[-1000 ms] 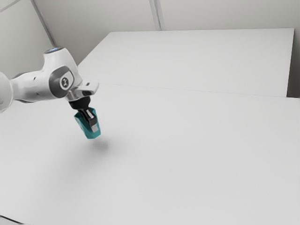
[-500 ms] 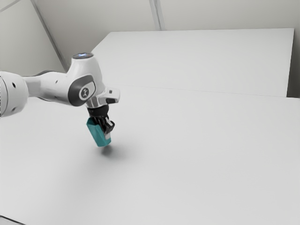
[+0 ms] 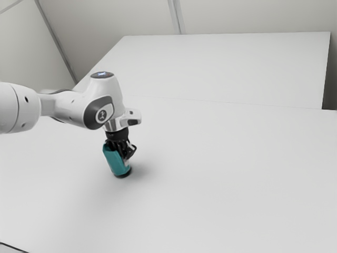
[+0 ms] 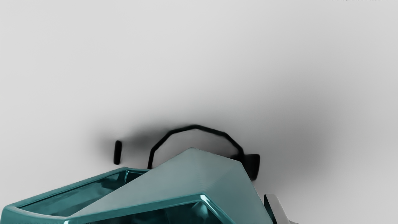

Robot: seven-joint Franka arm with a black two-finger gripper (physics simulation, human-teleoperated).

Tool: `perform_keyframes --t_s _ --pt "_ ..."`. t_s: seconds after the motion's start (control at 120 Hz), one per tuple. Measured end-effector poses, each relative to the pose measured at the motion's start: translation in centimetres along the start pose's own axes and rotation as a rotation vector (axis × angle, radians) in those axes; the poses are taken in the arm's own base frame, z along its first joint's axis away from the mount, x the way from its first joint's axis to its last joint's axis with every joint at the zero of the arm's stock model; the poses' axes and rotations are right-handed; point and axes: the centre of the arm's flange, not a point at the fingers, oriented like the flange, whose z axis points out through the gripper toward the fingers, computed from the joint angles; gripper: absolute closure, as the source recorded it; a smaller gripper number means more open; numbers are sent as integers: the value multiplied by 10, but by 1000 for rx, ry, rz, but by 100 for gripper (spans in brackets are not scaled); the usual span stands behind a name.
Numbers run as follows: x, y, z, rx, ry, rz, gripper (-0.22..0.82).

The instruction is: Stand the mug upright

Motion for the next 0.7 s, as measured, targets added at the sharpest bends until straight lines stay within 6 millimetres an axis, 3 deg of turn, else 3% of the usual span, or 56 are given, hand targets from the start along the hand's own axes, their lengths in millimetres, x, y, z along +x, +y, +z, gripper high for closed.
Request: perform_keyframes --t_s 0.092,0.25,0.375,0.508,0.7 --pt "1 1 1 5 1 -19 75" --pt "0 2 -2 5 2 -55 40" --pt "-1 1 -12 11 21 -87 22" --pt "-1 1 -29 26 53 -112 12" --pt "1 8 -65 50 123 -134 5"
